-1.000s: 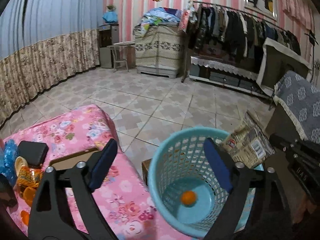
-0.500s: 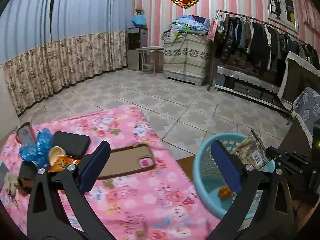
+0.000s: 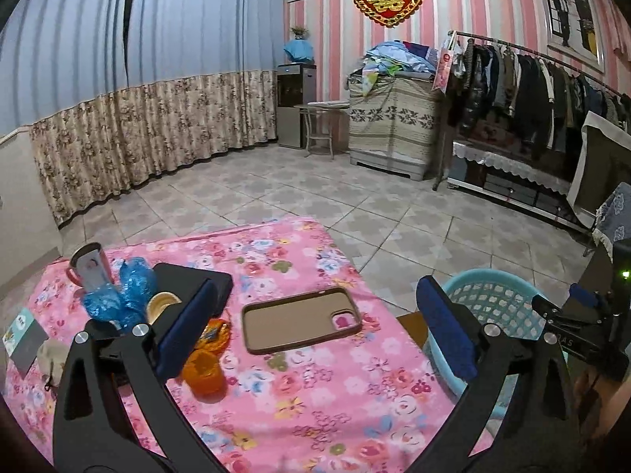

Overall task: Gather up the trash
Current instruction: 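Open the left tool over the basket while the right tool releases the wrapper, then move both tools back over the table items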

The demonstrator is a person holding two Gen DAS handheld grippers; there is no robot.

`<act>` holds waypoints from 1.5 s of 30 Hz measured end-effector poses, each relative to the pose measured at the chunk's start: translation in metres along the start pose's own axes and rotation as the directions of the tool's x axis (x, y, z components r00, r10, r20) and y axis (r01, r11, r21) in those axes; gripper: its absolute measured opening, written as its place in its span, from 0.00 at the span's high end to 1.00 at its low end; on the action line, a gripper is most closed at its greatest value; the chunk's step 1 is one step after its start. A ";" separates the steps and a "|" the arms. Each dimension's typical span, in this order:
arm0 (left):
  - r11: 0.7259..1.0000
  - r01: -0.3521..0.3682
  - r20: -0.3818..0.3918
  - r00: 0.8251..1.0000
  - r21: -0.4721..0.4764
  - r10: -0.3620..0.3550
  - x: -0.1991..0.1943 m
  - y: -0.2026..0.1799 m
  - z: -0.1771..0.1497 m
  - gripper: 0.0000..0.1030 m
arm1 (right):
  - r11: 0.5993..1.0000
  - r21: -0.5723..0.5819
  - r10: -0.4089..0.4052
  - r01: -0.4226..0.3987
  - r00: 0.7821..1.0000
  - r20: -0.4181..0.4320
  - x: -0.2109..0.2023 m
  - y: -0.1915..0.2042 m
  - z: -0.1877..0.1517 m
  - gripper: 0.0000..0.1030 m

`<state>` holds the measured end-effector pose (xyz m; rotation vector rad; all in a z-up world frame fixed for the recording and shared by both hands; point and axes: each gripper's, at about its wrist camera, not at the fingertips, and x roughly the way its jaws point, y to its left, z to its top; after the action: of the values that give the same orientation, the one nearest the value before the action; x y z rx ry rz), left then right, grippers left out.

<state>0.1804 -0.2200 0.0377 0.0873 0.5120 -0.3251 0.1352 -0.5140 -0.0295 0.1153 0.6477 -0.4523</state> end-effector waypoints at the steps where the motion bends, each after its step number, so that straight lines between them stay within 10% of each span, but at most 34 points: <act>1: 1.000 -0.003 0.001 1.000 -0.003 0.003 -0.002 0.002 0.000 0.05 | 1.000 0.002 0.000 0.000 1.000 0.002 -0.001 -0.001 0.001 0.17; 45: 0.952 -0.246 -0.034 0.969 -0.181 0.244 -0.066 0.219 -0.071 0.05 | 0.957 -0.193 0.247 -0.215 0.955 0.162 -0.109 0.204 -0.025 0.05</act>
<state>0.1641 0.0170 0.0090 -0.0273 0.5338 -0.0332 0.1351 -0.2845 0.0093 -0.0165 0.4811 -0.1755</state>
